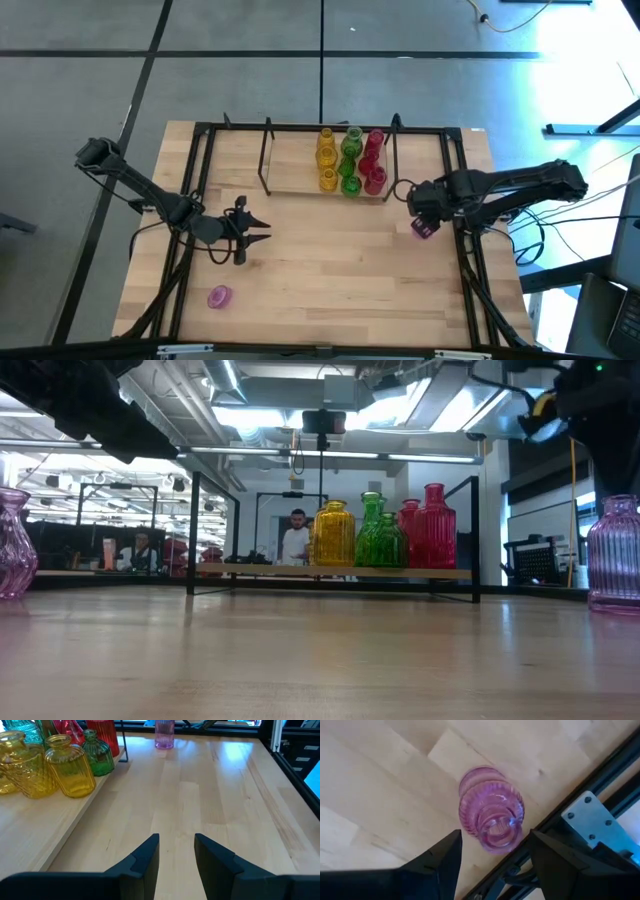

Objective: Sort vases onto shelf
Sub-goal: Put the right violet vase on the shelf

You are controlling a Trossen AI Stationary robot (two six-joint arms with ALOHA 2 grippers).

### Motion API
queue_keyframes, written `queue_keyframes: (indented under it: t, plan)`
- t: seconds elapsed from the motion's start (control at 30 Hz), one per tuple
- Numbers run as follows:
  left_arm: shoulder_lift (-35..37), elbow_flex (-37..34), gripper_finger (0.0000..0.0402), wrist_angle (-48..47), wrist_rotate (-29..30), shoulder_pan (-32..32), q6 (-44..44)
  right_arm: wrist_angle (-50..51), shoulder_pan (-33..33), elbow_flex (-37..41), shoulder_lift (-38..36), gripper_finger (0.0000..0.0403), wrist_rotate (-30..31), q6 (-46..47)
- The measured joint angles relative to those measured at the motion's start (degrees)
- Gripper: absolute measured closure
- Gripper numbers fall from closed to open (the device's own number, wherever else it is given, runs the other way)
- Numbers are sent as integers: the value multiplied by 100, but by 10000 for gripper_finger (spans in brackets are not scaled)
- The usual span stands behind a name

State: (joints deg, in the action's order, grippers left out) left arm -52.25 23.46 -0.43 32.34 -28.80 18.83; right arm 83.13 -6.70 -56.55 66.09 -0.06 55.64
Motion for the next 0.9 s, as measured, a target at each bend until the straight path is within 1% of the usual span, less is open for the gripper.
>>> queue_keyframes:
  t: [0.17,0.27,0.37,0.47,0.67,0.77,0.9]
  plan:
    - [0,0,285,2,0,1,0,-239,0,338,2,192,30,-67]
    - [0,0,285,2,5,2,-31,-260,-2,484,0,192,-116,-86]
    - [0,0,285,2,28,2,-108,-285,-2,583,-1,195,-42,-115]
    - [0,0,285,3,31,2,-122,-364,-2,605,-4,213,3,-217]
    - [0,0,285,3,35,2,-125,-531,-2,593,-11,270,22,-369]
    - [0,0,285,4,37,2,-127,-540,-2,589,-13,283,51,-519]
    - [0,0,285,4,39,2,-129,-596,-2,590,-13,292,88,-803]
